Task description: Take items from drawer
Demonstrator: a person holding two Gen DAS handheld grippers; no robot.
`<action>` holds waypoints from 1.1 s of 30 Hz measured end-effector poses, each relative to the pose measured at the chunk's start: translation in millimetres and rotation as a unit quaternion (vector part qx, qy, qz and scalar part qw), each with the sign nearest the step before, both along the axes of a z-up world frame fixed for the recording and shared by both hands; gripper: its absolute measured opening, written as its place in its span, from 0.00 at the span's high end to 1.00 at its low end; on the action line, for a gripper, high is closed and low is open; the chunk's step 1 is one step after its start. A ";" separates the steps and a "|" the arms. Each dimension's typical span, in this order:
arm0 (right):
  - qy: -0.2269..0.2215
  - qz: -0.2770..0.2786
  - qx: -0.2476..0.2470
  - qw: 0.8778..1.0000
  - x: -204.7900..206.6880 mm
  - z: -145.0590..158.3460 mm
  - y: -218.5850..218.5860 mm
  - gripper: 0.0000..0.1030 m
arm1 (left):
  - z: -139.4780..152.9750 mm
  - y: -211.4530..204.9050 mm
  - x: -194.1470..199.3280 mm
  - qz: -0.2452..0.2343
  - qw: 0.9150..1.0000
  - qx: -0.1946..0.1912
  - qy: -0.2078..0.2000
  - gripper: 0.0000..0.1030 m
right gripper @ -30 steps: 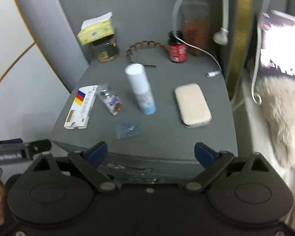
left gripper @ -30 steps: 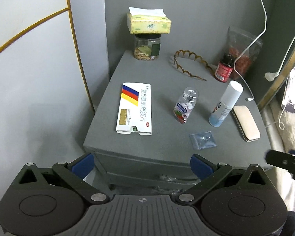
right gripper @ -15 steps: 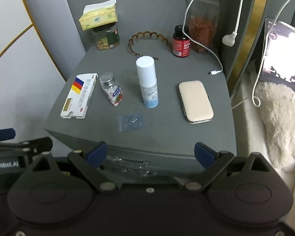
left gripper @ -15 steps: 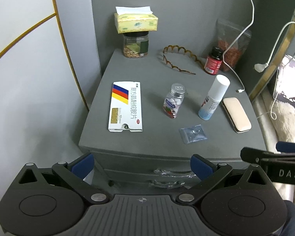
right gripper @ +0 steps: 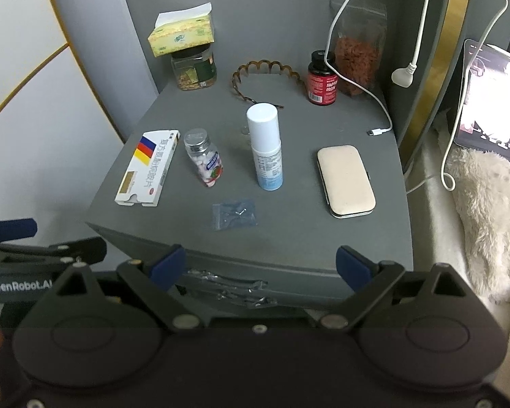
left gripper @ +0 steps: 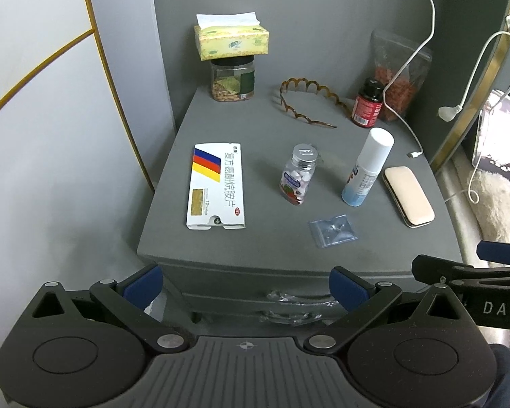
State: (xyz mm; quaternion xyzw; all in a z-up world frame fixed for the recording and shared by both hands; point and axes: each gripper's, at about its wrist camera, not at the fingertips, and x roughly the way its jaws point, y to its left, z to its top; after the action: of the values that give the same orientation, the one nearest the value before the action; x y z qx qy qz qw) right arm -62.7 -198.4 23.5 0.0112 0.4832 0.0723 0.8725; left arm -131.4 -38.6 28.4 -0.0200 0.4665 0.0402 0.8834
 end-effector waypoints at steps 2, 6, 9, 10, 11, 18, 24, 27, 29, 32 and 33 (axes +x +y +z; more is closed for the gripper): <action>0.000 0.000 0.001 1.000 -0.1 0.1 -0.7 0.07 | -23.1 -5.9 50.6 -0.001 1.000 -0.001 0.002 0.00; 0.001 0.000 0.004 1.000 -0.1 -0.1 -0.7 0.07 | -31.8 -9.2 68.6 -0.003 1.000 0.000 0.005 0.00; 0.000 0.003 0.005 1.000 -0.8 -1.4 -3.1 0.07 | -34.9 -10.5 78.1 -0.003 1.000 0.000 0.005 0.00; 0.000 0.003 0.005 1.000 -0.7 -1.3 -3.3 0.07 | -34.4 -10.4 78.5 -0.003 1.000 0.001 0.005 0.00; 0.000 0.003 0.005 1.000 -0.5 -1.2 -3.4 0.07 | -33.9 -10.4 79.0 -0.003 1.000 0.001 0.004 0.00; 0.001 0.006 0.003 1.000 0.7 -1.8 -3.7 0.07 | -29.7 -7.2 79.3 -0.001 1.000 0.003 0.003 0.00; -0.001 0.006 0.005 1.000 1.1 0.4 -1.9 0.07 | -29.5 -8.1 84.0 -0.001 1.000 0.008 0.003 0.00; 0.000 0.006 0.005 1.000 0.5 0.2 -2.3 0.07 | -31.7 -9.5 87.9 -0.002 1.000 0.008 0.003 0.00; 0.002 0.006 0.005 1.000 0.8 0.2 -1.8 0.07 | -32.9 -9.7 89.4 -0.001 1.000 0.006 0.004 0.00; 0.003 0.007 0.004 1.000 1.2 -0.4 -1.1 0.07 | -34.3 -10.4 91.3 -0.002 1.000 0.005 0.003 0.00; 0.003 0.007 0.004 1.000 1.2 -0.7 -1.0 0.07 | -35.4 -10.8 92.7 -0.002 1.000 0.005 0.003 0.00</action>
State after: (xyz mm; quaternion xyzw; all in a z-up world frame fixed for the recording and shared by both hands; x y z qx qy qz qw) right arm -61.4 -199.4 22.8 0.0116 0.4859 0.0805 0.8702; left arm -38.7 -49.4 -7.0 -0.0147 0.4686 0.0407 0.8823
